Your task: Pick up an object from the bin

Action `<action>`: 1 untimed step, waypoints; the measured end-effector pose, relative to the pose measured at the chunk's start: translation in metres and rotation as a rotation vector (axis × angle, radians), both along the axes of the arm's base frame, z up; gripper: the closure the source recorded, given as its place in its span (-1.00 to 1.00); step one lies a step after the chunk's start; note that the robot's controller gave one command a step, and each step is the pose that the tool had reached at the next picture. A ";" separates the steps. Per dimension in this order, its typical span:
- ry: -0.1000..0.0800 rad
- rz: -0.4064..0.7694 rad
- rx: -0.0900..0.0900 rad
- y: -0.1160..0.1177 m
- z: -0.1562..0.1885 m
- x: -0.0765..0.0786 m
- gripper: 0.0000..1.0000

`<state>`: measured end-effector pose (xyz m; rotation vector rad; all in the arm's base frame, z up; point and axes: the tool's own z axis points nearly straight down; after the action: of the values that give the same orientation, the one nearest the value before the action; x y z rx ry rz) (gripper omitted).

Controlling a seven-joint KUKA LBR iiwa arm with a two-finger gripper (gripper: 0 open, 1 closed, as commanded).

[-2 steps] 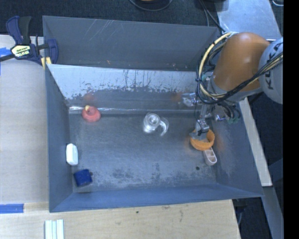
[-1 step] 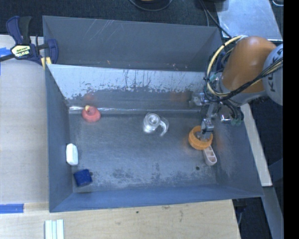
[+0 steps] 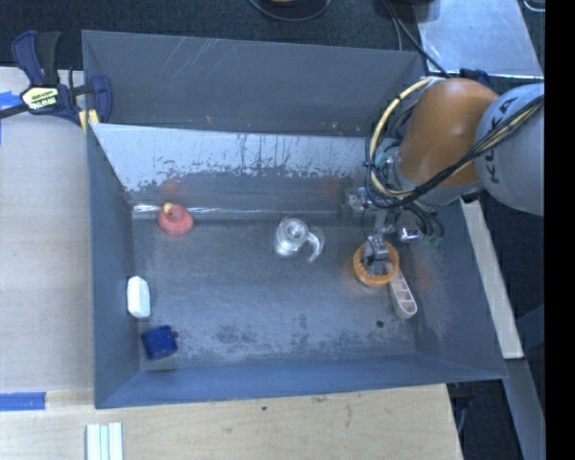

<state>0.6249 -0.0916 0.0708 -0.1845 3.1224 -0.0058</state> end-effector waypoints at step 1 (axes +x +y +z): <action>-0.012 -0.062 -0.001 -0.049 0.000 -0.007 -1.00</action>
Offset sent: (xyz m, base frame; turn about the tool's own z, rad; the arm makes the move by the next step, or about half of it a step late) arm 0.0022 -0.0429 -0.0008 0.1529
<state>0.6174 -0.1405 0.0704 -0.0866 3.1144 -0.0097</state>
